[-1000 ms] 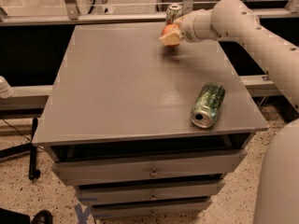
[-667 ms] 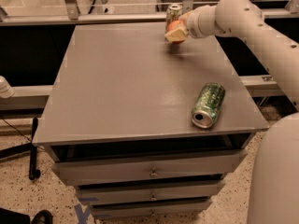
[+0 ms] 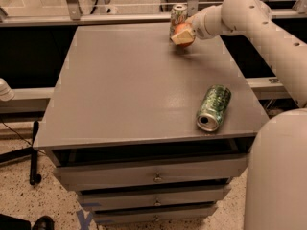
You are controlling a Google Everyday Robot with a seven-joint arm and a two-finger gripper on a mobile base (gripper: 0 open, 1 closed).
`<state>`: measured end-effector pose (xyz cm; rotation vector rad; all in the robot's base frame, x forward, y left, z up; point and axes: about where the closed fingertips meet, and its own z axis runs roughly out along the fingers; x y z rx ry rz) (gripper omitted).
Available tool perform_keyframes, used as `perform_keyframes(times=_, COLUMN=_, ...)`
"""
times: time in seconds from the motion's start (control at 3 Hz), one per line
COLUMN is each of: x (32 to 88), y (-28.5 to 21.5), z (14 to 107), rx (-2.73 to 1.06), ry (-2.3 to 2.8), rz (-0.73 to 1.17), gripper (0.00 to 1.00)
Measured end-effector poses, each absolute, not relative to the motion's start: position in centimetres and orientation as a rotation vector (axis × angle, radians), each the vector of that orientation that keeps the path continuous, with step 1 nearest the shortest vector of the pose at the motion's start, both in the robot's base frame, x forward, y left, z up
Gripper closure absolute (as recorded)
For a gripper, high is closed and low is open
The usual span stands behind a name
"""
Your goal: Move apple near 7up can
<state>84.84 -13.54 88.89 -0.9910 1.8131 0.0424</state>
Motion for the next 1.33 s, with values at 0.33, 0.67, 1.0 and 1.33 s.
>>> perform_keyframes(times=0.33, x=84.5, y=-13.75, z=87.46, rx=-0.989, ry=1.867, rz=0.073, gripper=0.6)
perform_keyframes(times=0.67, x=84.42, y=-13.91, z=86.91, rx=-0.991, ry=1.892, rz=0.086, gripper=0.37)
perform_keyframes(times=1.0, x=84.25, y=-14.08, z=86.69, rx=-0.991, ry=1.906, rz=0.094, gripper=0.12)
perform_keyframes(times=1.33, x=83.95, y=-14.39, z=86.7, rx=-0.989, ry=1.914, rz=0.1, gripper=0.0)
